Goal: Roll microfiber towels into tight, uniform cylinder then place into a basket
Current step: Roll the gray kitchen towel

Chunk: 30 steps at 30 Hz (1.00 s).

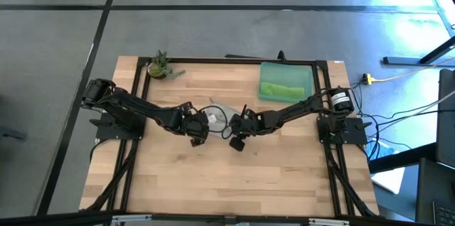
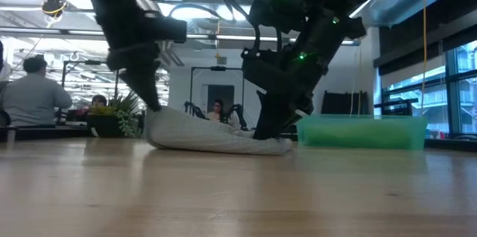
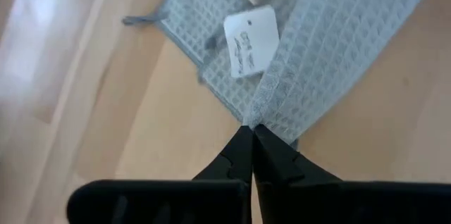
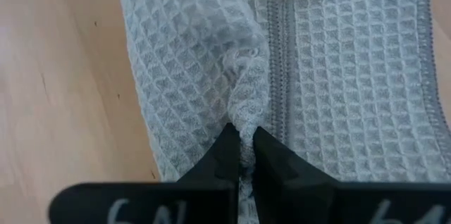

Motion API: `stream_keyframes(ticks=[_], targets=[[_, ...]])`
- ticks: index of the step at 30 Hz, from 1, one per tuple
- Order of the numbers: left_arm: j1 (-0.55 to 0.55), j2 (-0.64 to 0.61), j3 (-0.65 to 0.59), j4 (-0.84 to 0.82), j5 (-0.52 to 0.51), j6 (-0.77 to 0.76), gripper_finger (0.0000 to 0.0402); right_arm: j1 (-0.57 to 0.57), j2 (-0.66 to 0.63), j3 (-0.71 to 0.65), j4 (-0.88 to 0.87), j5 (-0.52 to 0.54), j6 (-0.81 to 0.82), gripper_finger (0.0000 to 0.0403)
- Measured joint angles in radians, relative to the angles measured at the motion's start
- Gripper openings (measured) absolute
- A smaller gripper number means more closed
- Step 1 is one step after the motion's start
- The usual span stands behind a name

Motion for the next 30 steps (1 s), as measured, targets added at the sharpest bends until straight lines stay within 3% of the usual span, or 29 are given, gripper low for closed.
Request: stream_keyframes(ticks=[9,19,30], targets=[[0.088,0.000,0.000,0.183,-0.020,0.228,0.0000,0.000,-0.002,-0.017,0.002,0.003,-0.001,0.0017],[0.225,0.062,0.002,0.246,0.034,0.294,0.0000,0.000,-0.002,-0.019,0.002,0.002,-0.008,0.0017],[0.258,0.192,0.001,0.288,0.109,0.360,0.0000,0.004,-0.019,-0.004,-0.027,0.057,-0.054,0.0023]])
